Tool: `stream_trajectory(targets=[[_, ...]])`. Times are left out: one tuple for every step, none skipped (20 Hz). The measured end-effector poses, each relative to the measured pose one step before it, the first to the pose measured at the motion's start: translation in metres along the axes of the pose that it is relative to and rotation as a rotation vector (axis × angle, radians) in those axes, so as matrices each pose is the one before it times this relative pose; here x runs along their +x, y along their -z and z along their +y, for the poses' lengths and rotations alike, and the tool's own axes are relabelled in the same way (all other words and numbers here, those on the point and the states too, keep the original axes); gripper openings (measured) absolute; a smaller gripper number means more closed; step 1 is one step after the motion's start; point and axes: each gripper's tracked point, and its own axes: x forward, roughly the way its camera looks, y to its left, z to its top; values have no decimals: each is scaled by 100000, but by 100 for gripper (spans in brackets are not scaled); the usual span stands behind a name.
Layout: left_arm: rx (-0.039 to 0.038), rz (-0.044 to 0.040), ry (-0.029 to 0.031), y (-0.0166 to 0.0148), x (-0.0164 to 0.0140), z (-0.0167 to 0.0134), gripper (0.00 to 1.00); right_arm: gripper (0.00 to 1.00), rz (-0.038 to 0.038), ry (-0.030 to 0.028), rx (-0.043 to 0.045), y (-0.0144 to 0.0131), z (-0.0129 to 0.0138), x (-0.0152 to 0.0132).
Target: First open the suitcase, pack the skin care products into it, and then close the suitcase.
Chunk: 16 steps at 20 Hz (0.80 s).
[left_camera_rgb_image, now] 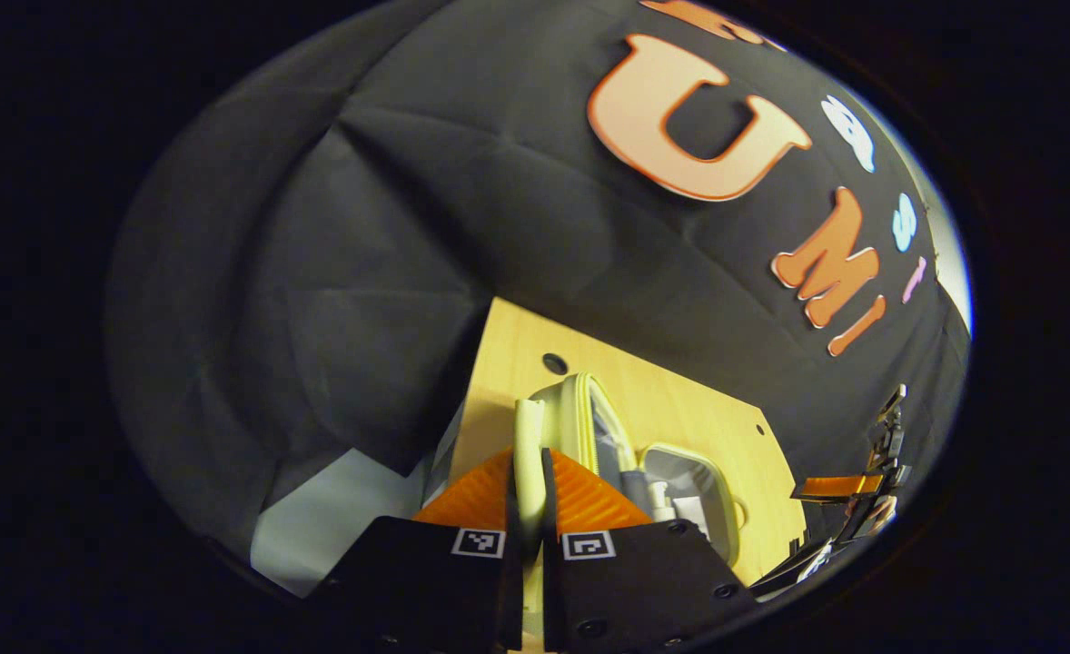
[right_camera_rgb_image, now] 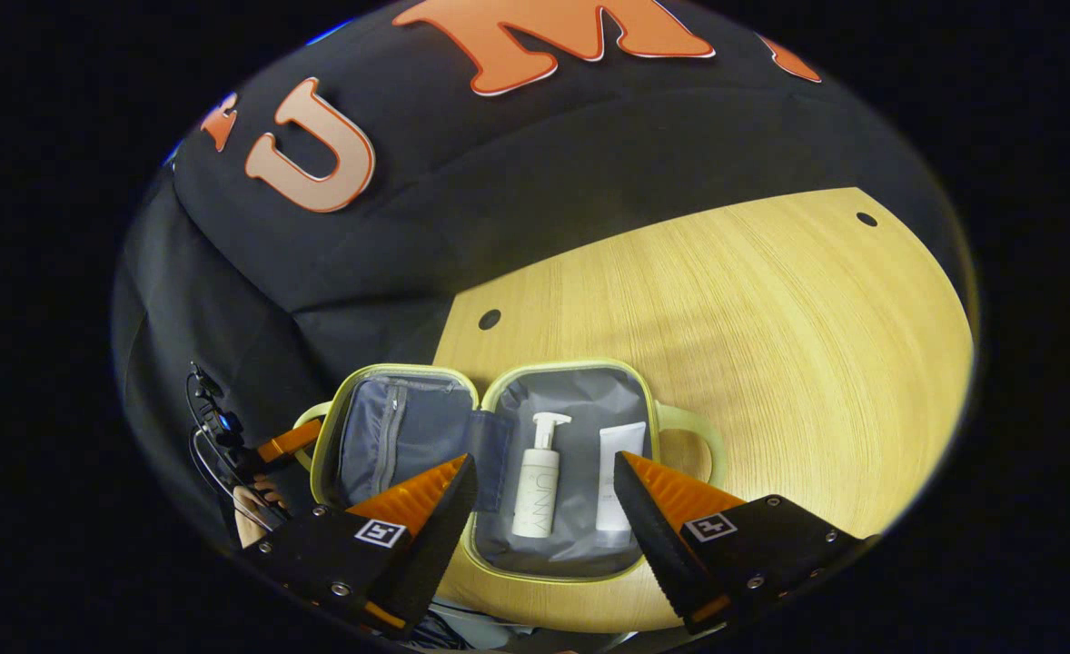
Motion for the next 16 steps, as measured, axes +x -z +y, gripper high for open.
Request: stream_trajectory(targets=[[2479, -876, 835, -610, -466, -1848, 10, 96, -1942, -442, -725, -797, -417, -530], [2100, -299, 986, -667, -411, -2061, 9, 96, -2259, -112, -1372, -1029, -504, -465], [1969, -608, 1185, -379, -322, -2245, 9, 95, -2504, 457, -1773, -1054, -732, -669], [1663, -443, 1065, -607, -117, -2010, 10, 95, -2356, 455, -1720, -1040, -851, -684], [1636, -466, 1378, -612, -43, -2084, 9, 96, -2382, 263, -1345, -1053, -762, -724], [1540, -559, 1204, -413, -133, -2157, 9, 96, -2715, 155, -888, -1230, -962, -765], [1720, -346, 859, -436, 82, -2297, 9, 95, -1842, 303, -343, -858, -844, -662], [1681, -262, 582, -135, 500, -2124, 9, 96, -2130, 400, -496, -1130, -1187, -747], [1400, 163, 703, 7, 634, -2082, 9, 96, -1949, 190, -867, -860, -1136, -335], [1286, -24, 691, 36, 555, -2068, 9, 95, -1787, 1148, -1548, -940, -1400, -415], [1410, 168, 448, 39, 434, -1894, 9, 95, -1999, 1160, -2048, -1131, -1601, -777], [1559, 205, 384, 93, 521, -1824, 8, 95, -2201, 1057, -2447, -768, -1382, -438], [1500, -17, 80, 260, 738, -1730, 9, 95, -2459, 466, -2479, -822, -1301, -308], [1995, 313, 101, 155, 567, -1853, 9, 95, -2001, -11, -1875, -740, -1226, -321], [1612, 619, 450, 880, 958, -1666, 9, 95, -1170, 77, -890, -378, -1096, -295], [383, 665, 1753, 612, 1041, -1960, 9, 95, -789, 46, -550, -321, -1188, -287]])
